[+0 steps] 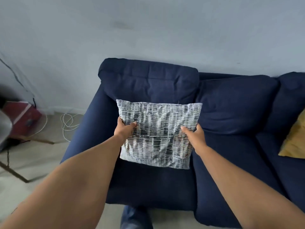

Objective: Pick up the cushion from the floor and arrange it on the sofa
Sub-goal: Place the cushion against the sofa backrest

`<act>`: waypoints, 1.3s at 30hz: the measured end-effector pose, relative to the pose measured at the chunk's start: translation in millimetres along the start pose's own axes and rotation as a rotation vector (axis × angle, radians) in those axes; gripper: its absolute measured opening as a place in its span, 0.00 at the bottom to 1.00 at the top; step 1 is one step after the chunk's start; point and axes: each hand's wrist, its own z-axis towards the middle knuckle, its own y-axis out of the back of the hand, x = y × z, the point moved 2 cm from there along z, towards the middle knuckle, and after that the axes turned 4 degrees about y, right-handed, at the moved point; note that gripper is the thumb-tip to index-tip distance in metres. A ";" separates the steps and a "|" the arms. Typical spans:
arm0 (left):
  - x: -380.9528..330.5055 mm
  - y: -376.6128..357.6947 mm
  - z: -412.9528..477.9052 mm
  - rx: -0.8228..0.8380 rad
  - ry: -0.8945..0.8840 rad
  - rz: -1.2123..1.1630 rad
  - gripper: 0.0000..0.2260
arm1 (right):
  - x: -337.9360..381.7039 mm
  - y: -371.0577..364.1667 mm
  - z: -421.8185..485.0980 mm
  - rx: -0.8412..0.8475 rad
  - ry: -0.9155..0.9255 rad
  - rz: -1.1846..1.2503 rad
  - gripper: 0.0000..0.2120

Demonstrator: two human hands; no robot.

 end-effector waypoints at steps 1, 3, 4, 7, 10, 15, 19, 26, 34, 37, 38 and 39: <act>-5.6 -0.5 16.7 0.020 -0.010 0.003 0.32 | 1.4 -7.2 11.1 -0.025 -0.009 -0.002 0.25; -16.6 0.1 47.0 0.056 -0.015 0.011 0.31 | 5.2 -23.5 32.3 -0.067 -0.037 -0.023 0.26; -21.3 0.1 61.4 0.073 -0.016 0.011 0.31 | 7.0 -31.2 41.9 -0.089 -0.051 -0.036 0.27; -34.4 -3.9 99.7 0.118 -0.023 0.044 0.37 | 9.0 -49.7 67.3 -0.142 -0.074 -0.055 0.28; -41.9 -8.3 133.4 0.130 -0.003 0.071 0.41 | 12.2 -65.6 90.3 -0.181 -0.090 -0.075 0.31; -36.9 -13.4 183.0 0.113 0.028 0.078 0.43 | 6.0 -89.1 132.6 -0.170 -0.124 -0.155 0.39; -29.6 -24.4 217.9 0.077 0.044 0.071 0.43 | -6.0 -105.7 170.9 -0.164 -0.149 -0.160 0.39; -7.5 -48.3 266.0 0.154 0.057 0.035 0.35 | -44.3 -115.2 218.1 -0.180 -0.237 -0.103 0.37; -9.6 -52.4 313.6 0.189 0.191 -0.017 0.36 | -42.2 -111.7 264.4 -0.077 -0.299 -0.013 0.42; -23.5 -52.1 329.6 0.176 0.175 -0.048 0.37 | -31.2 -106.5 279.2 -0.112 -0.289 -0.031 0.41; -28.1 -52.2 334.7 0.174 0.164 -0.053 0.37 | -29.1 -104.1 284.5 -0.130 -0.276 -0.022 0.40; -33.0 -51.9 339.6 0.167 0.151 -0.043 0.38 | -26.5 -102.1 289.5 -0.147 -0.258 -0.009 0.38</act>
